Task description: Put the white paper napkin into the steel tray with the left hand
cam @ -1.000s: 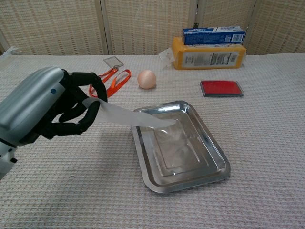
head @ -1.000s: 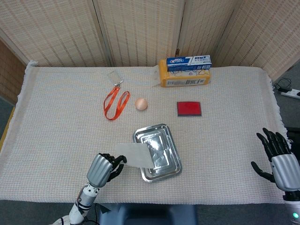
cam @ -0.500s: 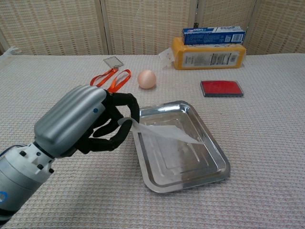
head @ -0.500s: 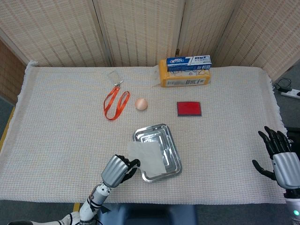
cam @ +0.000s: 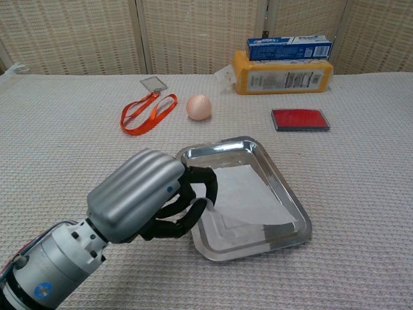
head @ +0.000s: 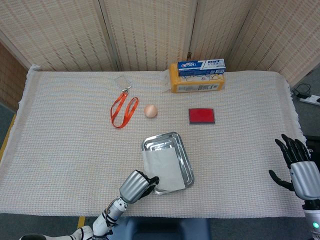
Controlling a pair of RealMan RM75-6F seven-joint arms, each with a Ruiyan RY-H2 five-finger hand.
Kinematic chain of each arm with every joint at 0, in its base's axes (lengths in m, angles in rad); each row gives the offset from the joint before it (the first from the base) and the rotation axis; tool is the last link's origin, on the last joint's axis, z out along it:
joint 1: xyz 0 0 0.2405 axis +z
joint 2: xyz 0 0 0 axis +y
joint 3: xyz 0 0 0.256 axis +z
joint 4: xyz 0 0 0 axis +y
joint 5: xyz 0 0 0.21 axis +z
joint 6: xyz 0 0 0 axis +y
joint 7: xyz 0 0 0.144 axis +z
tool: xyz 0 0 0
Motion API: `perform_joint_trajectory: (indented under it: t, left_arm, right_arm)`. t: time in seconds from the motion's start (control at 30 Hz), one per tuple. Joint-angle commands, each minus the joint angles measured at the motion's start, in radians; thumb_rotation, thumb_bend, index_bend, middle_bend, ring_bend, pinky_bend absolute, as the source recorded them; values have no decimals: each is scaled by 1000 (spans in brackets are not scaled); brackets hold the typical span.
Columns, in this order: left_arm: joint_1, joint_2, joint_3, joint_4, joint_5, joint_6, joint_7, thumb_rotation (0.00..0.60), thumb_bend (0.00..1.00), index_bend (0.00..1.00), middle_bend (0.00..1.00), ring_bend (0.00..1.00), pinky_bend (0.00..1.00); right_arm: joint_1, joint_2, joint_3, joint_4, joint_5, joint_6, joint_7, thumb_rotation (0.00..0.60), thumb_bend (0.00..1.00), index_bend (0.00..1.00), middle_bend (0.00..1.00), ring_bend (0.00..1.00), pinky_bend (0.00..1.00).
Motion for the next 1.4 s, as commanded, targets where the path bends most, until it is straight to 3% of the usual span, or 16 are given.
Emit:
perform_joint_trajectory:
  t: [0.03,0.4,0.57,0.67,0.8,0.97,1.1,1.4]
  left_arm:
    - [-11,-29,2,36,-9,-24,-6,600,617,581,1000,1000,1000]
    - [-48,-94,-39,149,-42,-49,-6,600,617,541,1000,1000,1000]
    - [-54,-103,-32,164,-46,-50,-10,600,616,516,1000,1000,1000]
    - [-55,-106,-22,165,-42,-49,-2,600,616,465,1000,1000,1000]
    - [-65,-114,-19,161,-38,-49,7,600,610,327,1000,1000,1000]
    - [-63,-109,-12,135,-40,-48,24,600,433,191,1000,1000,1000]
    - [-62,-97,-5,92,-39,-53,52,600,319,144,1000,1000,1000]
    - [-69,-84,-3,43,-41,-78,124,600,274,137,1000,1000,1000]
  right_arm:
    - [4,0,-1,1,3,-9,4,600,338,0,0,0,0]
    - [2,5,-5,0,-3,-5,14,600,337,0,0,0,0]
    - [2,4,-3,-2,-2,-4,11,600,338,0,0,0,0]
    - [4,5,-5,-4,-2,-9,10,600,337,0,0,0,0]
    - [3,7,-4,-7,-2,-7,11,600,337,0,0,0,0]
    - [1,9,-3,-5,2,-5,17,600,338,0,0,0,0]
    - [0,11,-5,-9,-2,-2,17,600,337,0,0,0,0]
    - [1,11,-9,-14,-8,-6,10,600,337,0,0,0,0]
